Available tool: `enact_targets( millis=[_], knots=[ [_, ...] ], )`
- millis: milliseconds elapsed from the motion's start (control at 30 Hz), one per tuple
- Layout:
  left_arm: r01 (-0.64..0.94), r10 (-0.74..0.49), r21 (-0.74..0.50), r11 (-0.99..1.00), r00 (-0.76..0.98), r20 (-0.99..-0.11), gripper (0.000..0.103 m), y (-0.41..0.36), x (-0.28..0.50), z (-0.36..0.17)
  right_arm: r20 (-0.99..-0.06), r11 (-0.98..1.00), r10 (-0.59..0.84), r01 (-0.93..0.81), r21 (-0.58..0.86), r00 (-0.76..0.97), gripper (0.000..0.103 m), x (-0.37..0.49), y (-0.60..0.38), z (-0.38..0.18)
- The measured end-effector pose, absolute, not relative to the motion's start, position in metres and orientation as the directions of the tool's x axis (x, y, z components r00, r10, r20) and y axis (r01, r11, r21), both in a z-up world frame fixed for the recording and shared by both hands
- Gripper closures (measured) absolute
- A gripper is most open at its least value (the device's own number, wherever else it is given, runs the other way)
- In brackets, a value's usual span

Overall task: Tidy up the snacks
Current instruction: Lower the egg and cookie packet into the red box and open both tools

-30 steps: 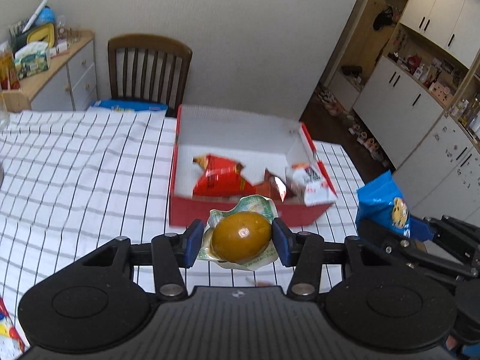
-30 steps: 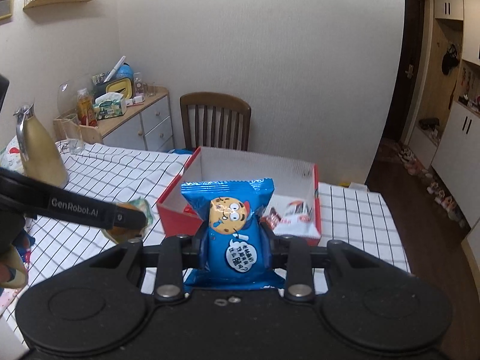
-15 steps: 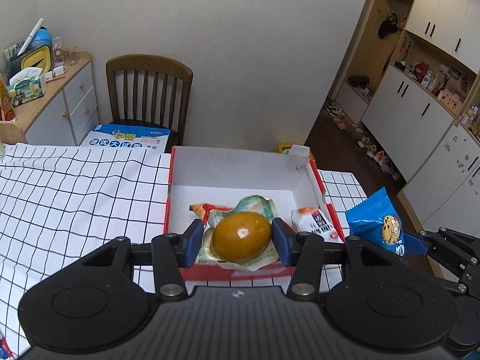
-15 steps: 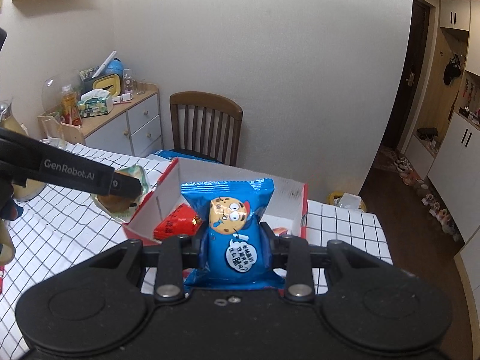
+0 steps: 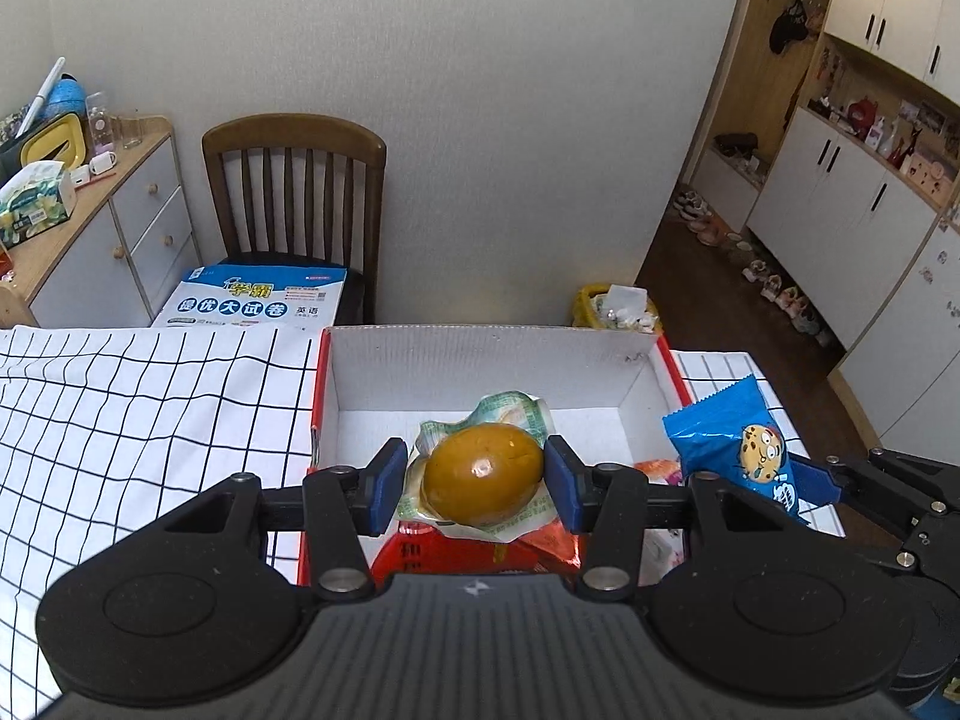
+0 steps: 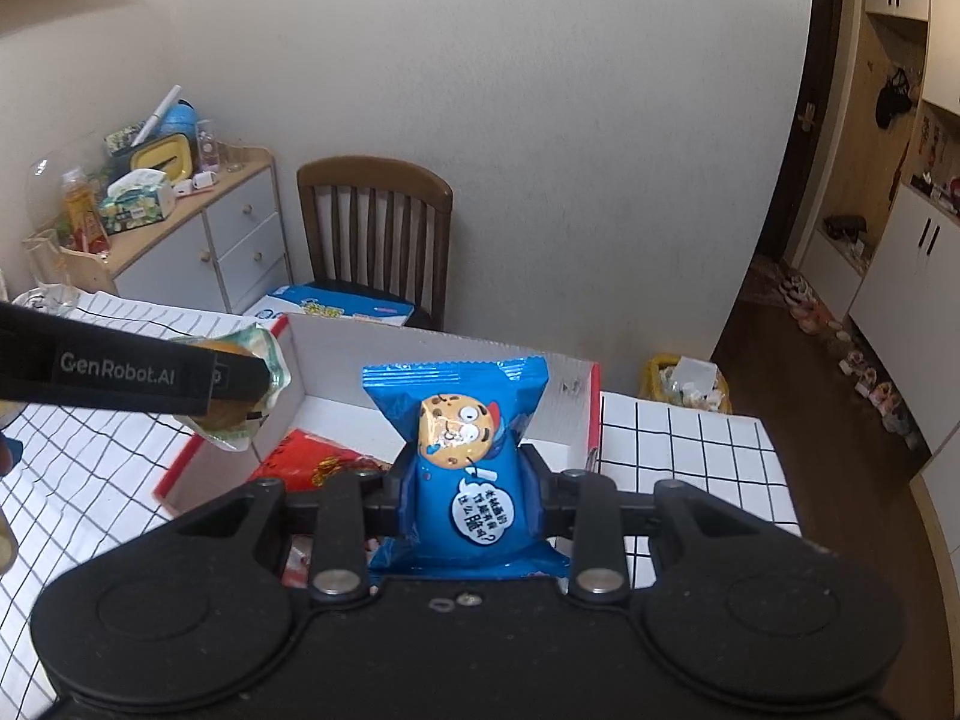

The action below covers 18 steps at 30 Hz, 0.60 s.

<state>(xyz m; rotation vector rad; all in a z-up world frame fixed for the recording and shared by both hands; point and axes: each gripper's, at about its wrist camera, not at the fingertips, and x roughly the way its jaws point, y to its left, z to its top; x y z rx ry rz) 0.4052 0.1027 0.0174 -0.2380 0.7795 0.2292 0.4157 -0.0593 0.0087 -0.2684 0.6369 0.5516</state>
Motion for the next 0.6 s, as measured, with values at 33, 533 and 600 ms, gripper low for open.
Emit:
enact_targets(
  millis=[33,533,600],
  knots=[
    [-0.293,0.118,-0.124,0.948,0.686,-0.718,0.054,0.104,0.409,0.015,-0.63,0.823,0.403,-0.563,-0.067,0.664,0.072,0.42,-0.058,0.007],
    [-0.366,0.186,-0.064,0.928,0.607,-0.772,0.054,0.128,0.442,-0.025,-0.715,0.815,0.351,-0.573,-0.086,0.605,0.072,0.453,-0.026,-0.032],
    [-0.364,0.191,-0.052,0.93,0.599,-0.778,0.054,0.128,0.442,-0.029,-0.721,0.813,0.353,-0.577,-0.08,0.597,0.072,0.453,-0.023,-0.036]
  ],
)
